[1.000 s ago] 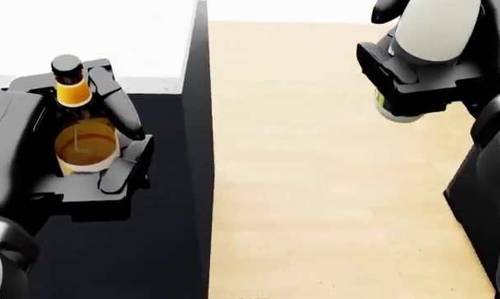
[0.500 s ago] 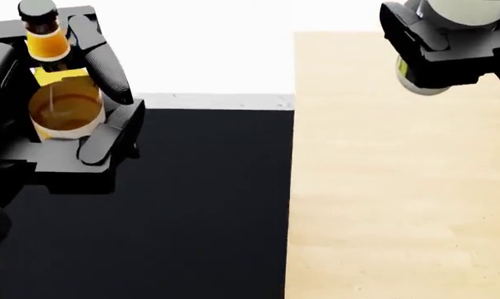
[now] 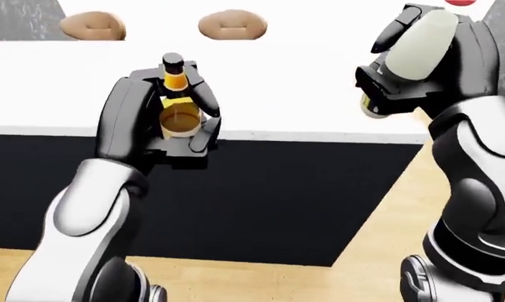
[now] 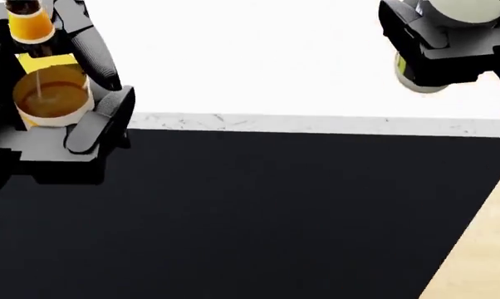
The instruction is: Move the drinks to the dining counter.
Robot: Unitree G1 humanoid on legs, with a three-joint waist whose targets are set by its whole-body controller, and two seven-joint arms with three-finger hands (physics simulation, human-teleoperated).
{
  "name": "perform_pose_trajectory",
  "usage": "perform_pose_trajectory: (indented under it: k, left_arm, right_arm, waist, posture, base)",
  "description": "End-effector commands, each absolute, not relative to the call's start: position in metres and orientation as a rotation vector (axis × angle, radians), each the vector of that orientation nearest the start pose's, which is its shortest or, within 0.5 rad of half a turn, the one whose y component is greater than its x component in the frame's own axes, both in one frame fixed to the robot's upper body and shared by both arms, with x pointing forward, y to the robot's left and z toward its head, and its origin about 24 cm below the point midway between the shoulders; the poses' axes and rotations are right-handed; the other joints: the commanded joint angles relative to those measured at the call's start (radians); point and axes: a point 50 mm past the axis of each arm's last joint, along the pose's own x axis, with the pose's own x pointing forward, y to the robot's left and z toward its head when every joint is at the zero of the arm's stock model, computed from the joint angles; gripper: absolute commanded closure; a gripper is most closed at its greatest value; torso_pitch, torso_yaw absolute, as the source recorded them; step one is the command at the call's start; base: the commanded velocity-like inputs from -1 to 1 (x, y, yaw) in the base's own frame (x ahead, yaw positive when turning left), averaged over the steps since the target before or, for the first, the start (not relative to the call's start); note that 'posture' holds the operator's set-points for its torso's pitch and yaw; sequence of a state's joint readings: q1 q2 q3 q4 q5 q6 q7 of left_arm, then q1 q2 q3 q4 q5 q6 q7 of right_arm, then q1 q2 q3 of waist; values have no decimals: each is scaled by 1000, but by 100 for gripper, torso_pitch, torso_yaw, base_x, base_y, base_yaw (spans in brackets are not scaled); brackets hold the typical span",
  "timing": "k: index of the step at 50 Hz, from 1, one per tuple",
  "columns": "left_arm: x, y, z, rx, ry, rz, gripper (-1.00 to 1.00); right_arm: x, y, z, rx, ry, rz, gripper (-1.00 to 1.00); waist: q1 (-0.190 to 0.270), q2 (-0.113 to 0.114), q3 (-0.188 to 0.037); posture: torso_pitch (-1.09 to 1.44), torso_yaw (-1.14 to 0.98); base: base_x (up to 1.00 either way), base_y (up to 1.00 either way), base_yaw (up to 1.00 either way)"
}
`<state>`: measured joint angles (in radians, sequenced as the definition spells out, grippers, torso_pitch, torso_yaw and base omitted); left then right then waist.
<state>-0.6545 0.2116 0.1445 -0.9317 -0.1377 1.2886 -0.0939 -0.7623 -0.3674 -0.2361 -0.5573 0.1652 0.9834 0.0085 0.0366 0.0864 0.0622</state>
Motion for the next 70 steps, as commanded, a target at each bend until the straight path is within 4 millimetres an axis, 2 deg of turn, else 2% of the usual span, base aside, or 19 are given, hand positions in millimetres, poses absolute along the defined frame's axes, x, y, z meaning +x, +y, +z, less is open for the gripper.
perform_pose_trajectory:
  k: [1,2,4,6,7,10,19,20,23,33,41,44,52,54,56,59,66,69,70]
  left_arm:
    - [232,149,277,144,-343,-128,100]
    - [231,149,277,146,-344,-129,100]
    - [232,149,278,146,-344,-128,100]
    - [233,148,279,149,-344,-130,100]
    - [234,148,279,151,-343,-129,100]
    - [235,147,281,154,-345,-132,100]
    - [242,141,288,162,-339,-154,100]
    - [243,141,288,159,-335,-157,100]
    - [246,139,290,164,-334,-160,100]
    - [249,138,296,173,-338,-165,100]
    - [248,138,295,170,-341,-163,100]
    - [247,138,296,169,-343,-162,100]
    - [247,137,297,171,-345,-164,100]
    - [247,136,297,172,-346,-166,100]
    - [247,136,298,172,-347,-166,100]
    - [246,136,299,174,-348,-165,100]
    - [247,137,300,176,-349,-165,100]
    - [247,137,300,177,-348,-164,100]
    - [247,137,300,177,-349,-165,100]
  right_arm:
    - [277,-182,301,-152,-404,-12,100]
    - [276,-182,302,-152,-406,-11,100]
    - [276,-182,303,-150,-408,-11,100]
    - [275,-181,303,-159,-406,-5,100]
    - [276,-181,303,-160,-404,-3,100]
    - [276,-181,302,-151,-404,1,100]
    - [276,-184,302,-146,-393,-7,100]
    - [276,-184,301,-144,-393,-6,100]
    - [276,-184,301,-140,-393,-5,100]
    - [277,-182,297,-135,-391,3,100]
    - [275,-180,298,-143,-407,16,100]
    - [275,-180,299,-140,-409,15,100]
    - [274,-182,300,-134,-413,9,100]
    - [274,-182,300,-133,-412,8,100]
    - [274,-183,301,-128,-415,7,100]
    - [273,-183,303,-126,-418,6,100]
    - [273,-183,302,-133,-420,9,100]
    - [272,-182,301,-141,-410,11,100]
    - [272,-182,301,-142,-406,11,100]
  waist:
    - [30,91,-28]
    - [14,-11,-15]
    - [46,-19,-57]
    - [19,-33,-52]
    - [33,-85,-47]
    - [16,-68,-19]
    - [-21,-53,-36]
    - [-21,-48,-64]
    - [-24,-66,-11]
    - [-27,-73,-15]
    - [-12,-154,-44]
    - [2,-158,-26]
    - [-17,-103,-24]
    - [5,-117,-30]
    - [4,-71,-52]
    - [-17,-63,-23]
    - [-21,-82,-8]
    - [-10,-139,-16]
    - [-8,-121,-14]
  posture:
    - [0,0]
    - [0,0]
    - [0,0]
    - [0,0]
    - [0,0]
    - [0,0]
    - [0,0]
    - [0,0]
    - [0,0]
    - [0,0]
    - [0,0]
    - [0,0]
    - [0,0]
    - [0,0]
    - [0,0]
    - [0,0]
    - [0,0]
    - [0,0]
    - [0,0]
  base:
    - [0,0,100]
    - [0,0,100]
    - [0,0,100]
    - [0,35,50]
    - [0,7,0]
    - [0,0,0]
    - [0,0,0]
    - [20,0,0]
    - [52,0,0]
    - [57,0,0]
    - [41,0,0]
    - [0,0,40]
    - [0,6,78]
    - [0,21,0]
    - [0,0,0]
    - [0,0,0]
    - [0,0,0]
    - [0,0,0]
    - [0,0,0]
